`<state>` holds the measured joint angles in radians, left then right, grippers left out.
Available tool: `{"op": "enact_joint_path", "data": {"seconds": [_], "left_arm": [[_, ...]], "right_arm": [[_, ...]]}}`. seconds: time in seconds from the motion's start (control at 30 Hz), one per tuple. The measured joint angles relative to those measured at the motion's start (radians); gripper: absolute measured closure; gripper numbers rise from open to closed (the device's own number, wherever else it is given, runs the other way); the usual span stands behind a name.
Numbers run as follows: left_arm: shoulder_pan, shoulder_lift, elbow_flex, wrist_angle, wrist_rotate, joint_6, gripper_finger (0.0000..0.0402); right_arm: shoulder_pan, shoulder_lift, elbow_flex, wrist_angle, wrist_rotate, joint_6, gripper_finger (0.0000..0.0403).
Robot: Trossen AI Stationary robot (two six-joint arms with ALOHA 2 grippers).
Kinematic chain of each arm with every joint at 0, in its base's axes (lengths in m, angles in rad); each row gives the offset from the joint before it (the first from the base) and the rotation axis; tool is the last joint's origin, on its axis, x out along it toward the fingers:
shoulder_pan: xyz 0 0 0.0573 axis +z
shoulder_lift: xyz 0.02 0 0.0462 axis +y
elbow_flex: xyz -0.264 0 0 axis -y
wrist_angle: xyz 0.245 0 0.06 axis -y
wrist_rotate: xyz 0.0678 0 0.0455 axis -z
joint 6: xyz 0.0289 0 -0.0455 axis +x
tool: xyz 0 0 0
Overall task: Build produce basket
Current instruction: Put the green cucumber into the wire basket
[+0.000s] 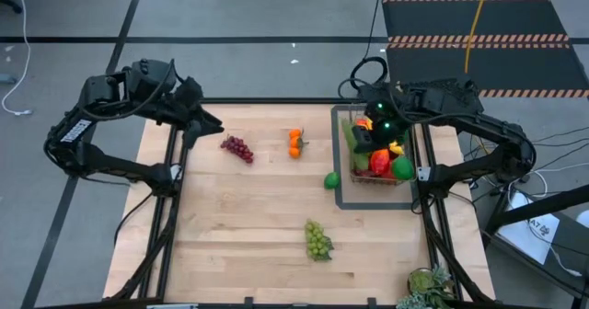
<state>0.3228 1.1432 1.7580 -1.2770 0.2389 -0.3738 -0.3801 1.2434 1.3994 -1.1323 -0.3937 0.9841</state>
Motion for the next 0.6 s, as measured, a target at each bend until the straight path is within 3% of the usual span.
{"op": "enact_joint_path", "data": {"seconds": [0.17, 0.33, 0.6], "left_arm": [[-0.004, 0.003, 0.0, 0.001, -0.041, 0.018, 0.0264], [-0.004, 0.019, 0.0, 0.001, -0.058, 0.082, 0.0265], [-0.004, 0.028, 0.0, -0.003, -0.058, 0.112, 0.0261]], "right_arm": [[-0.051, 0.0, 0.0, -0.139, 0.029, -0.054, 0.0266], [-0.069, 0.0, 0.0, -0.153, 0.199, -0.044, 0.0266], [-0.068, 0.0, 0.0, -0.152, 0.422, 0.184, 0.0266]]}}
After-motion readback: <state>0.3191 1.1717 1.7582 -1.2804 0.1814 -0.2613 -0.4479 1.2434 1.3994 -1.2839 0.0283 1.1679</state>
